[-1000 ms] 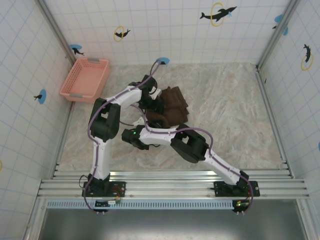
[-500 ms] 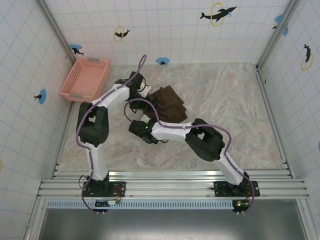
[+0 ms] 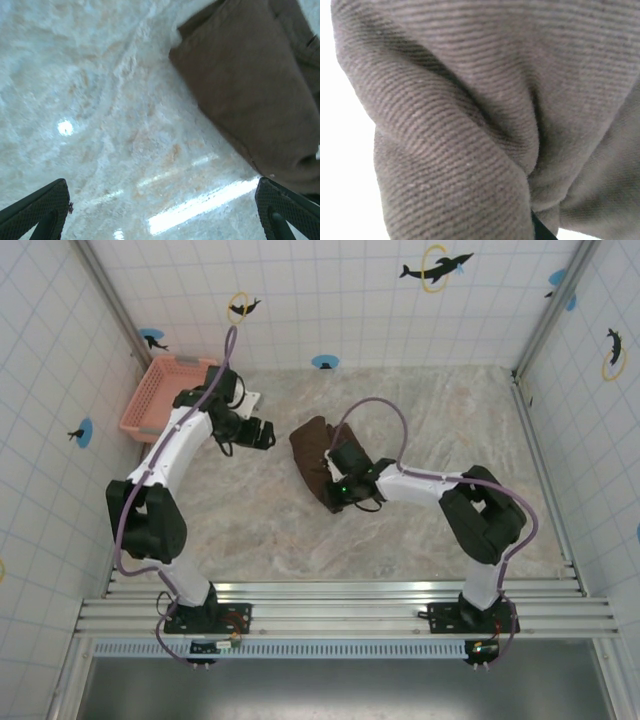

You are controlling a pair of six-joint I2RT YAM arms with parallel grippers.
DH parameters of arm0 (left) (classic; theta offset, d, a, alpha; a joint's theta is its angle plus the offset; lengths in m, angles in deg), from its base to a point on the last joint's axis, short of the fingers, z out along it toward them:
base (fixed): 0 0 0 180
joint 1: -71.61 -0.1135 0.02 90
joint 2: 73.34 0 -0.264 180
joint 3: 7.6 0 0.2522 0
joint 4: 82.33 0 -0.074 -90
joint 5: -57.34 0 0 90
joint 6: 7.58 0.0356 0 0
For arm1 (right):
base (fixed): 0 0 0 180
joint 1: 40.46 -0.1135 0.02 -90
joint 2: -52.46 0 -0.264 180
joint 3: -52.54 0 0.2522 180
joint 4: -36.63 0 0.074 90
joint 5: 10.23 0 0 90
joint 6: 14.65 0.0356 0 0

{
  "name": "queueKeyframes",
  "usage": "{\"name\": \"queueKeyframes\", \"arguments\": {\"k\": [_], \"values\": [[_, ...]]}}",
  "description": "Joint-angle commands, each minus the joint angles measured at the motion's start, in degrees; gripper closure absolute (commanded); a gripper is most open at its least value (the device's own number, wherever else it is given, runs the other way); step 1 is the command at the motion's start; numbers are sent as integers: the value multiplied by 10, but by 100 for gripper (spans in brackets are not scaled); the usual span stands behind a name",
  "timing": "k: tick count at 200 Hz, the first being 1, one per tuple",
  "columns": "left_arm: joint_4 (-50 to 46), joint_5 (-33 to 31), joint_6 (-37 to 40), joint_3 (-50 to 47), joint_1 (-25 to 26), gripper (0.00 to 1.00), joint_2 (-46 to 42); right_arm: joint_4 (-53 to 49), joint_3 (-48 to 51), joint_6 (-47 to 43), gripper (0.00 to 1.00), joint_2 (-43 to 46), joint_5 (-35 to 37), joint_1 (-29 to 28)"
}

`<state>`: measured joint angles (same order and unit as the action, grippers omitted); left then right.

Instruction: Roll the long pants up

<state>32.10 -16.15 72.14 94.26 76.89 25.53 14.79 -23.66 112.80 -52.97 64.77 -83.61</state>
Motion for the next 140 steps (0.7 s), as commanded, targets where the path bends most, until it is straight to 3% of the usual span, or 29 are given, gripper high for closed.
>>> {"name": "queueKeyframes", "arguments": {"k": [1, 26, 51, 97, 140], "values": [[11, 28, 5, -37, 2, 2, -14, 206, 82, 173, 92, -18, -139, 15], [41, 40, -1, -63, 3, 3, -14, 439, 149, 305, 91, -65, -186, 33], [71, 66, -20, -62, 8, 3, -3, 595, 174, 395, 91, -136, -200, 34], [117, 59, -59, -1, 54, 2, 81, 645, 159, 411, 91, -204, -206, 18], [129, -34, -63, 99, 92, 3, 195, 646, 148, 406, 91, -221, -222, 8]]}}
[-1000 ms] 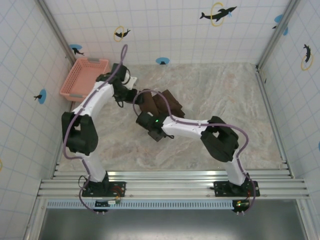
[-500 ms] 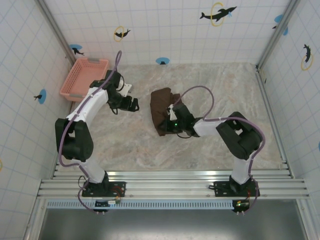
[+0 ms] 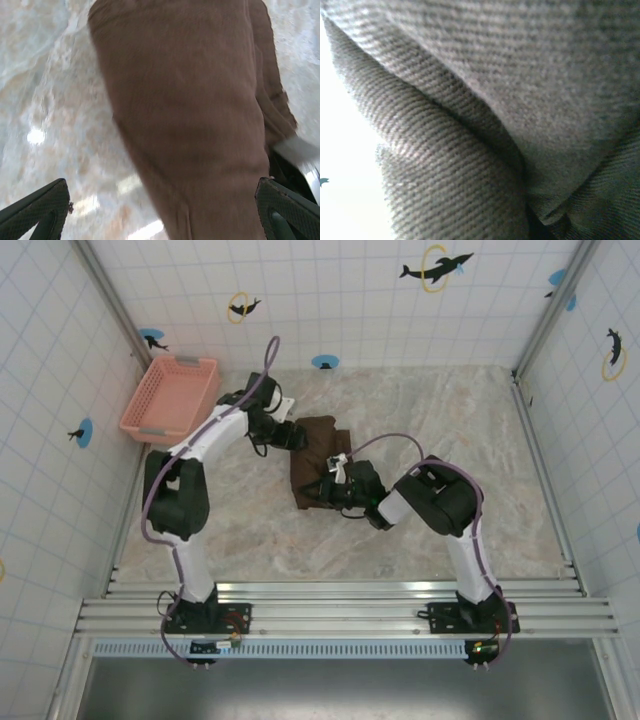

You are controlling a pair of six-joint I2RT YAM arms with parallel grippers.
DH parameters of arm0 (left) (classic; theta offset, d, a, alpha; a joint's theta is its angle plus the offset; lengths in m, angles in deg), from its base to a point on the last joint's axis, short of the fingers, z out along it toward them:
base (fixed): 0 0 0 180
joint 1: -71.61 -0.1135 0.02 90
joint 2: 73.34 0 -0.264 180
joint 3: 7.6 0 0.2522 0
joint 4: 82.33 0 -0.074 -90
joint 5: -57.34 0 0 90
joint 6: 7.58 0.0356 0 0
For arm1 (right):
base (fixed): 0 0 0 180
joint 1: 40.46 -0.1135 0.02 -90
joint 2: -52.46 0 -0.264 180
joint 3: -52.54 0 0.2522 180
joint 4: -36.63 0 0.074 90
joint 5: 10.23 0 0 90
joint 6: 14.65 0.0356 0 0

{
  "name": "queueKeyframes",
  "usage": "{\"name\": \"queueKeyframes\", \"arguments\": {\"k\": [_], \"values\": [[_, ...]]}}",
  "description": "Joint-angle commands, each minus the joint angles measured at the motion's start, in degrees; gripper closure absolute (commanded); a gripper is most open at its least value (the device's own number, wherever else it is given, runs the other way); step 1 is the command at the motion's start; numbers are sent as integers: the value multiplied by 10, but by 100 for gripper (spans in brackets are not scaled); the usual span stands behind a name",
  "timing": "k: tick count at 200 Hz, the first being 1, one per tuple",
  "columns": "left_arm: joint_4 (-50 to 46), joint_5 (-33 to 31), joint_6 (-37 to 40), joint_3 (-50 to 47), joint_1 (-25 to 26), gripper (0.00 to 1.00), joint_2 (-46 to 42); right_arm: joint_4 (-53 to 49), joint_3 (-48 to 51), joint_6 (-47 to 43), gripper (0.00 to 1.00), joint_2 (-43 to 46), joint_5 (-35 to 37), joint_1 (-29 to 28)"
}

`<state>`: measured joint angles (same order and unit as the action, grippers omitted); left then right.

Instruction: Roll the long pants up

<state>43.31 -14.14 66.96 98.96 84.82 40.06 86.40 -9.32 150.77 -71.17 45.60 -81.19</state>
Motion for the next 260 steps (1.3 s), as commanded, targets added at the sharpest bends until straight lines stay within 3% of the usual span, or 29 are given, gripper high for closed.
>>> {"name": "queueKeyframes", "arguments": {"k": [1, 56, 92, 107, 128, 160, 195, 260], "values": [[16, -55, -10, 54, 13, 3, 52, -73, 3, 25, 91, -40, -31, -16], [-48, -196, 22, 112, 30, 2, 146, -211, -29, -70, 90, -23, -81, -22], [-103, -241, 34, 126, 32, 3, 196, -332, -44, -147, 89, 9, -72, -17], [-114, -258, 43, 127, 36, 3, 199, -454, -63, -224, 77, 41, -45, -13], [-141, -260, 48, 146, 37, 3, 209, -710, -119, -382, 55, 113, 81, -14], [-206, -265, 53, 194, 42, 3, 250, -969, -213, -519, 20, 226, 404, -57], [-200, -256, 45, 179, 44, 3, 242, -1113, -335, -537, 18, 246, 607, -152], [-202, -231, 38, 177, 44, 3, 240, -1203, -541, -468, 18, 69, 748, -277]]}}
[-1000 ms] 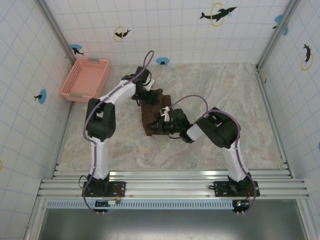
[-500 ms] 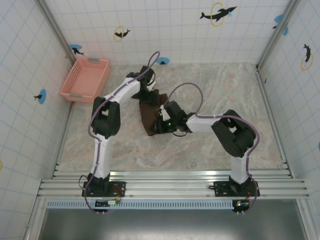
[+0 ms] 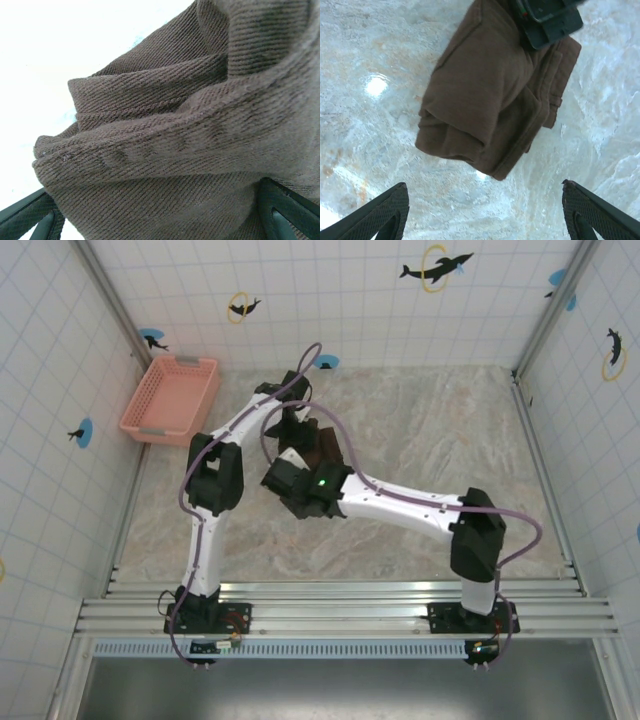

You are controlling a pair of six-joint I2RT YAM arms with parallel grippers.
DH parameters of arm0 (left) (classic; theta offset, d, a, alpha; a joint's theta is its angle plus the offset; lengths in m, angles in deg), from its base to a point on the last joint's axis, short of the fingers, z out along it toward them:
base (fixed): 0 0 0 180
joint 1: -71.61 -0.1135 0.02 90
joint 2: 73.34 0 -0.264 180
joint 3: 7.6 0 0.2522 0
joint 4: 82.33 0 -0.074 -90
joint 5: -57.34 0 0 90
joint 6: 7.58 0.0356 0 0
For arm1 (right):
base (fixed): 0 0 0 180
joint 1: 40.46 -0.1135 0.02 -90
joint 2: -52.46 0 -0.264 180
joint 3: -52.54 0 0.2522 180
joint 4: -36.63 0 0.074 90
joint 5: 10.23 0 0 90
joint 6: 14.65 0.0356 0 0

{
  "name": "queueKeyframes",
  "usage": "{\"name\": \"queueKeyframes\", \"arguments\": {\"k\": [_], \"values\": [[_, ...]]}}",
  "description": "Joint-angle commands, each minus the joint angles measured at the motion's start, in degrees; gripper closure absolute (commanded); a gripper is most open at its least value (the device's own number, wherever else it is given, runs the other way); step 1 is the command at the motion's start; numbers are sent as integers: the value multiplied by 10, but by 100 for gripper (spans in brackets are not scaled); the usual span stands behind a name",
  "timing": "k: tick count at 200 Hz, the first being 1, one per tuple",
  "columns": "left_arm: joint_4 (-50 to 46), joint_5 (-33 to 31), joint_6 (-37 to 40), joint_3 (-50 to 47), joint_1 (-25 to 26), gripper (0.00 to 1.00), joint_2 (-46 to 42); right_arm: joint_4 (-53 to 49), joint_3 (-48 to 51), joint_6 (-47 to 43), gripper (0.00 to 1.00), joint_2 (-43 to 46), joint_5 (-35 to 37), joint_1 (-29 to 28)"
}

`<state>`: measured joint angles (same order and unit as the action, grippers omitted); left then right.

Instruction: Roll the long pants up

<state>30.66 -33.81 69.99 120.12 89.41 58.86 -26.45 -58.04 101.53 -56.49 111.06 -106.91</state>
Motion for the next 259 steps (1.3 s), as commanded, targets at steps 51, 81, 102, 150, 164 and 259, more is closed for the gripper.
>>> {"name": "queueKeyframes", "arguments": {"k": [51, 81, 102, 150, 164, 259], "values": [[-77, -32, 10, -33, -2, 2, 53, -86, -200, 3, 17, -222, 147, -31], [-77, -29, 11, -30, -2, 3, 54, -70, -229, -2, 16, -279, 150, -20], [-75, -13, 11, -25, -3, 3, 59, -37, -220, 5, 17, -288, 115, -17], [-95, 15, 13, -9, -5, 3, 79, 171, 102, 12, 17, -109, 63, -11], [-96, 23, 13, -8, -8, 3, 80, 238, 210, -3, 17, -51, 80, -8], [-89, 70, 1, -17, -27, 3, 69, 238, 191, -104, 17, -34, 182, -67]]}}
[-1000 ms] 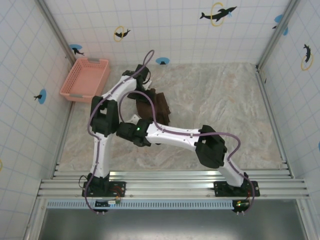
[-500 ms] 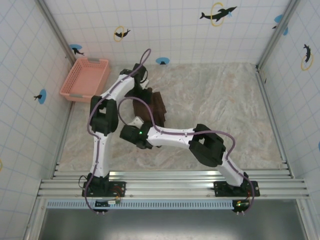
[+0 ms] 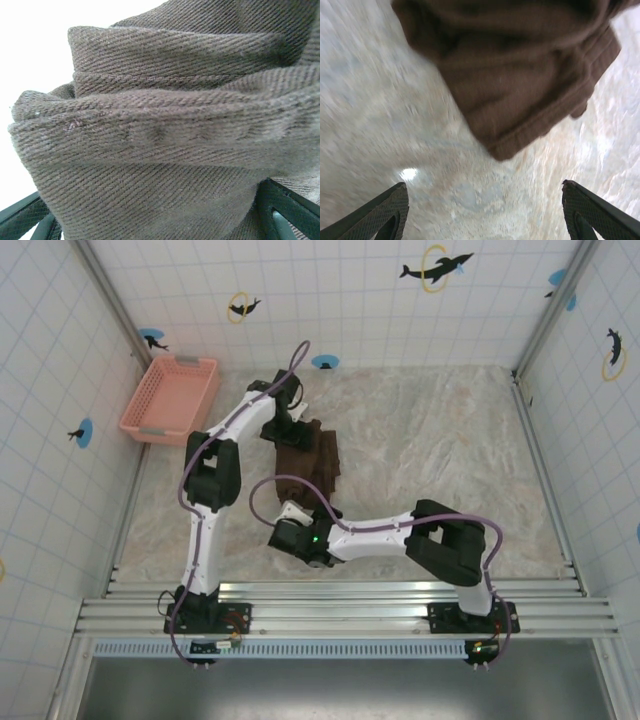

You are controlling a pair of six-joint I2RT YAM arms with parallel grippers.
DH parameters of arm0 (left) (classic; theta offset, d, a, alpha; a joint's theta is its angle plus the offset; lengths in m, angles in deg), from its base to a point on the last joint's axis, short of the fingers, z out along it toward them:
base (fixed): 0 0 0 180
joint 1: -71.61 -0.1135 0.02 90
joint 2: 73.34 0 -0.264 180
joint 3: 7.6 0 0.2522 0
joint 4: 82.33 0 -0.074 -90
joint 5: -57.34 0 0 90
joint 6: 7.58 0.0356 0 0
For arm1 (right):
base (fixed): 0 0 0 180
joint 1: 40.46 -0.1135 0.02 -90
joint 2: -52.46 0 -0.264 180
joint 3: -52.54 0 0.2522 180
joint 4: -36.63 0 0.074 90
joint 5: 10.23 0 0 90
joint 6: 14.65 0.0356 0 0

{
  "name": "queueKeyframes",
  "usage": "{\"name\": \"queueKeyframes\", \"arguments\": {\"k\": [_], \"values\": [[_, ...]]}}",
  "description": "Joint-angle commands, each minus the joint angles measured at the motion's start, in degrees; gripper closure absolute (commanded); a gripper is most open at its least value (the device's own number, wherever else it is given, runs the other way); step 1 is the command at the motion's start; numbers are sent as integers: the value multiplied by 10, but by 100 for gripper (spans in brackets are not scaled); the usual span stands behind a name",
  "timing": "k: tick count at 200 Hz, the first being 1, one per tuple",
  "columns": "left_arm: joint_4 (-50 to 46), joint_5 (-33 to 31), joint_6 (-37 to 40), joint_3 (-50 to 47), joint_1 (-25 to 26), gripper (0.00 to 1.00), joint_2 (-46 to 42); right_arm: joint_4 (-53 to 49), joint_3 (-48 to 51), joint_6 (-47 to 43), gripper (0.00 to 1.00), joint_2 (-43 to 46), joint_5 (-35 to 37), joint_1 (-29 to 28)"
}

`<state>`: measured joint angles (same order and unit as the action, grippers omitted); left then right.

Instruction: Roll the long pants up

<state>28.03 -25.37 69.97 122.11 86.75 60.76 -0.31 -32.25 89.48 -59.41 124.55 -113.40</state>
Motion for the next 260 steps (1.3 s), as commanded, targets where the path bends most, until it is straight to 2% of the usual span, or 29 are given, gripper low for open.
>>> {"name": "queueKeyframes", "arguments": {"k": [1, 38, 66, 106, 136, 176, 193, 218, 260], "values": [[-63, -14, 1, -38, 0, 3, 50, -25, -69, 17, 17, -6, 48, -3], [-56, 2, -2, -43, -6, 2, 47, -73, -185, -1, 17, -70, 79, 0], [-54, 10, -1, -42, -8, 3, 50, -78, -245, 4, 17, -128, 59, 13], [-53, 26, -1, -45, -14, 2, 53, -78, -289, 31, 17, -190, 86, 33], [-48, 38, -3, -53, -13, 2, 52, -147, -354, 57, 17, -260, 129, 52], [-43, 47, -6, -63, -14, 3, 42, -166, -362, 72, 20, -283, 157, 70], [-43, 48, -6, -66, -13, 3, 37, -176, -359, 89, 28, -283, 144, 86], [-38, 61, -8, -80, -19, 3, 18, -170, -318, 119, 45, -260, 103, 113], [5, 126, -36, -123, -56, 2, -58, -99, -207, 139, 61, -201, 14, 143]]}}
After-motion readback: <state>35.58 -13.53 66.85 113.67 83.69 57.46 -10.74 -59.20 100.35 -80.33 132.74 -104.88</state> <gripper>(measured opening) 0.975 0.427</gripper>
